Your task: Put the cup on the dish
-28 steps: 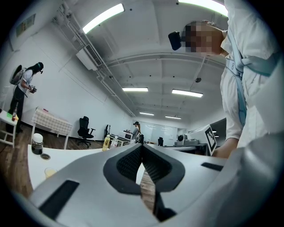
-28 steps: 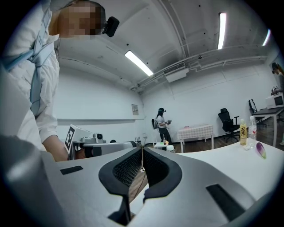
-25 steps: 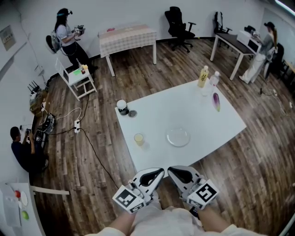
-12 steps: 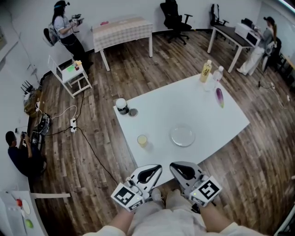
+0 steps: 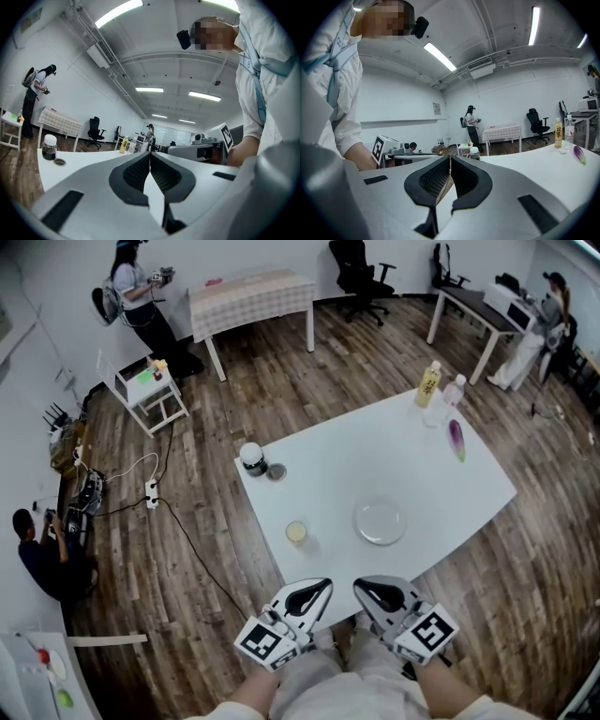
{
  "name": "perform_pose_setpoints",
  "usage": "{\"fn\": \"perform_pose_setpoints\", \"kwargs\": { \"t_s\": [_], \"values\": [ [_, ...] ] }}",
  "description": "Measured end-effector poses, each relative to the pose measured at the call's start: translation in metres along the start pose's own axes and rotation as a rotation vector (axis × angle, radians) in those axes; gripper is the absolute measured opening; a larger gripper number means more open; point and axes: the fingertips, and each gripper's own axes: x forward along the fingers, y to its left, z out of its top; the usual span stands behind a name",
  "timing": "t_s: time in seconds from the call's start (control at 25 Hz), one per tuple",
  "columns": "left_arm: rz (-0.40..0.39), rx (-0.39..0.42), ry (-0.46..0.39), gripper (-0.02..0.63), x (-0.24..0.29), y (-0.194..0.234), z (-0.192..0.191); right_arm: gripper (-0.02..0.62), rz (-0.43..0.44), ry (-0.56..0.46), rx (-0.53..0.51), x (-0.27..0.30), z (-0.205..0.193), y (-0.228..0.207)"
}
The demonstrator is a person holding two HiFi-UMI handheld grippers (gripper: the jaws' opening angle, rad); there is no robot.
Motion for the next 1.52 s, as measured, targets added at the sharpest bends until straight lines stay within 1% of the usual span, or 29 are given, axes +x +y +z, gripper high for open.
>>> {"fn": "perform_pose_setpoints", "kwargs": {
  "t_s": [0.16, 0.36, 0.56, 0.76, 0.84, 0.92, 1.08, 1.12, 1.24, 1.4, 1.52],
  "values": [
    [0.008, -0.005, -0.008, 0.003, 0.007, 0.006, -0.003, 0.034, 0.014, 0.011, 0.004, 0.003, -0.002, -0.008],
    [0.028, 0.015, 0.005, 0.007, 0.013, 0.017, -0.011, 0.034, 0.039, 0.014, -0.006, 0.009, -0.005, -0.010],
    [0.099, 0.054, 0.006, 0.077, 0.014, 0.042, -0.018, 0.034, 0.051, 0.036, -0.009, 0.011, -0.016, -0.010],
    [0.136, 0.107, 0.002, 0.145, 0.017, 0.065, -0.021, 0.034, 0.043, 0.049, -0.011, 0.012, -0.026, -0.011],
    [0.158, 0.131, -0.005, 0.194, 0.019, 0.073, -0.022, 0.034, 0.038, 0.059, -0.008, 0.013, -0.030, -0.012],
    [0.188, 0.141, -0.011, 0.259, 0.019, 0.084, -0.026, 0.032, 0.038, 0.067, -0.013, 0.013, -0.035, -0.012],
    [0.235, 0.141, -0.023, 0.352, 0.021, 0.104, -0.029, 0.034, 0.027, 0.081, -0.002, 0.011, -0.042, -0.013],
    [0.241, 0.143, -0.028, 0.366, 0.022, 0.108, -0.028, 0.032, 0.023, 0.082, 0.001, 0.011, -0.043, -0.013],
    [0.259, 0.153, -0.018, 0.377, 0.024, 0.123, -0.033, 0.034, 0.018, 0.089, -0.003, 0.013, -0.047, -0.012],
    [0.290, 0.183, 0.021, 0.377, 0.026, 0.142, -0.046, 0.034, 0.015, 0.099, -0.001, 0.013, -0.048, -0.012],
    [0.309, 0.189, 0.036, 0.388, 0.028, 0.155, -0.053, 0.034, 0.011, 0.113, 0.001, 0.013, -0.052, -0.014]
  ]
}}
